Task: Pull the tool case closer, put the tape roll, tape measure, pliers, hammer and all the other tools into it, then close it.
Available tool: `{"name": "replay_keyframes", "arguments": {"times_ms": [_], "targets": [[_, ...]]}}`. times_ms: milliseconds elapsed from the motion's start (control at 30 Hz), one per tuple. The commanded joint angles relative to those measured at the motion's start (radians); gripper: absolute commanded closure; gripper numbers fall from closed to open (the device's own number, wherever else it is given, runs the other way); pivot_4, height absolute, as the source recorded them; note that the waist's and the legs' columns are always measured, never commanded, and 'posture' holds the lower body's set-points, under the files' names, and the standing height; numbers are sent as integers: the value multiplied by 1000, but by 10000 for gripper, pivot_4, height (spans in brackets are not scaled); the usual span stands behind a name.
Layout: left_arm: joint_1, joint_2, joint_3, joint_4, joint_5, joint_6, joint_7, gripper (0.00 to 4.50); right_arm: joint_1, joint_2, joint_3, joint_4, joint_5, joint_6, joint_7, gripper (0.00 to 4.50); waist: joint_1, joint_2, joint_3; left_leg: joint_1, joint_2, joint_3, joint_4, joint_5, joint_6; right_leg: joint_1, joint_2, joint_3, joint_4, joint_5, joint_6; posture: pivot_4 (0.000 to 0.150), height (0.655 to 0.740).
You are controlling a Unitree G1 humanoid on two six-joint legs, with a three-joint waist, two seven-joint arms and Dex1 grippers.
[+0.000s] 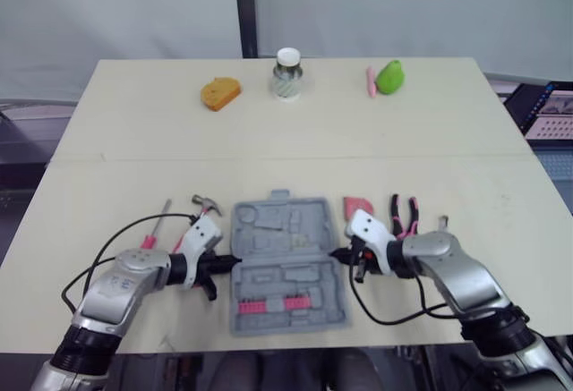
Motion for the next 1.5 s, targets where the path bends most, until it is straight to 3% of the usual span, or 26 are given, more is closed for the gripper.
{"name": "replay_keyframes", "arguments": {"times_ms": [33, 733, 1500], "targets": [[33, 13, -17, -81, -45, 20, -35, 45000, 57, -8, -10, -134, 65, 42, -6, 44514, 1, 0, 0, 0, 0, 0, 0, 0, 0, 0, 0, 0, 0, 0, 0, 1500, 7400], [108, 60, -31, -163, -73, 70, -63, 45000, 183, -60, -24, -279, 155, 126, -81, 44514, 23, 0, 0, 0, 0, 1, 0, 0, 0, 0, 0, 1, -1, 0, 0, 1500, 7400], [125, 73, -3, -123, -58, 44, -52, 45000, 218, -96, -40, -219, 156, 78, -97, 44514, 23, 0, 0, 0, 0, 2, 1, 0, 0, 1, 0, 1, -1, 0, 0, 1500, 7400]]}}
